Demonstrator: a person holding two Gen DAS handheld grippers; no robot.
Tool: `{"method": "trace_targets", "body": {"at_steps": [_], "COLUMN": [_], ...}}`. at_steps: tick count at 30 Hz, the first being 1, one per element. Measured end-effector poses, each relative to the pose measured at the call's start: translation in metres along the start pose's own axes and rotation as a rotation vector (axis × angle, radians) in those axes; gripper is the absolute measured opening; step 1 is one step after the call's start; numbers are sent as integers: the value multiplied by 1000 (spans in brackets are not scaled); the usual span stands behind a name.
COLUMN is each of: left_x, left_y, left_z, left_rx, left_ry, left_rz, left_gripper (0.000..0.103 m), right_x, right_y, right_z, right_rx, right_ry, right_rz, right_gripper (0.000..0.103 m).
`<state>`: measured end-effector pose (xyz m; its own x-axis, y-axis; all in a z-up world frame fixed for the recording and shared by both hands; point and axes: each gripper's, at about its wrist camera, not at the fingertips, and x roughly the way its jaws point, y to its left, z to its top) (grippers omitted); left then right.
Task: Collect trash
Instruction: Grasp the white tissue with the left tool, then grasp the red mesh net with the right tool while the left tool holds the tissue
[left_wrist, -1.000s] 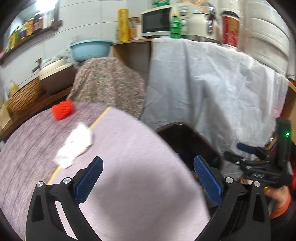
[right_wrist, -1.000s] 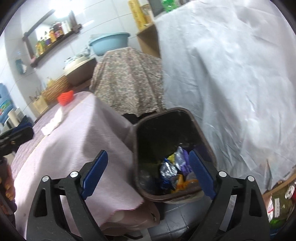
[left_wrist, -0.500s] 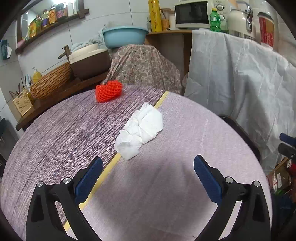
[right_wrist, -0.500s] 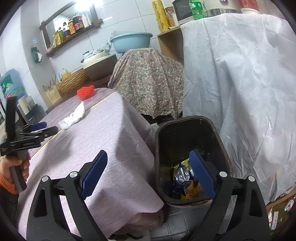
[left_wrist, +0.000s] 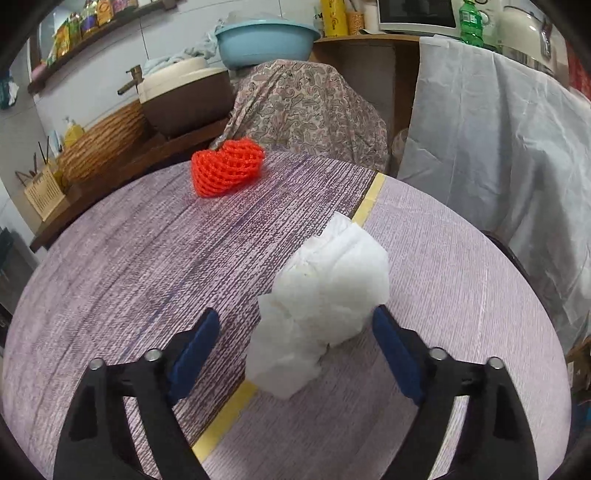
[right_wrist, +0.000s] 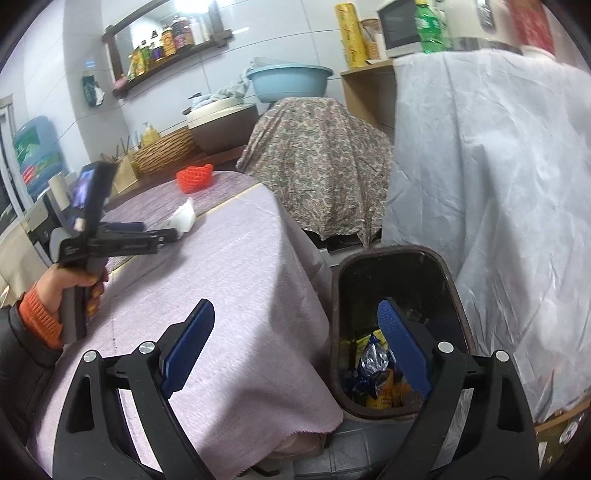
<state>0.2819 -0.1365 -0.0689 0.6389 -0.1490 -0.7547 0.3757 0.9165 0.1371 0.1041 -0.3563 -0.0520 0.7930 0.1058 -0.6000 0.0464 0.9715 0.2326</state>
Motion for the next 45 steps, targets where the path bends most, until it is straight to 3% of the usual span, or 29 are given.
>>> {"method": "trace_targets", "body": {"at_steps": [2,4,7,13,17,19,23,31,34,36,42,44,45], "left_x": [6,5,-1,-46,-81,-89,-84,-85,-82,-80,-82,-83,-82], "left_y": [0,0,3,30,44,46,50,52,52,52,48,47,47], "left_z": [1,2,-1,-22,-42,-51,-54,-56,-56,-56,-58,-58,-58], "left_rx": [-8,-35,-61,-180,-226,-222,-220,-222,-226,-220,-212,-209,-210], "left_ry": [20,12,25,-27,-85,-103,-109,-126,-120,-119,-125,-126,-126], "left_rz": [-42,-68,-85,-165,-160,-124,-105,-108,-112,-103,-101,-100,-98], "left_gripper": [58,24,16,16,16,16,16,16,16,16,16,16,16], "right_x": [2,4,11,32,62,81,119,207,251,273,326,336,336], "right_y": [7,12,22,46,71,89,128,201,221,233,245,245,242], "right_z": [5,9,20,50,73,84,107,155,166,172,170,166,168], "right_rx": [-24,-40,-61,-94,-98,-122,-167,-331,-390,-422,-478,-491,-459], "right_ry": [-6,-11,-9,21,71,92,128,113,173,160,241,261,236], "right_rz": [9,19,39,128,197,210,237,119,45,-1,-64,-90,-78], "right_gripper": [89,89,89,89,89,89,89,89,89,89,89,84,76]}}
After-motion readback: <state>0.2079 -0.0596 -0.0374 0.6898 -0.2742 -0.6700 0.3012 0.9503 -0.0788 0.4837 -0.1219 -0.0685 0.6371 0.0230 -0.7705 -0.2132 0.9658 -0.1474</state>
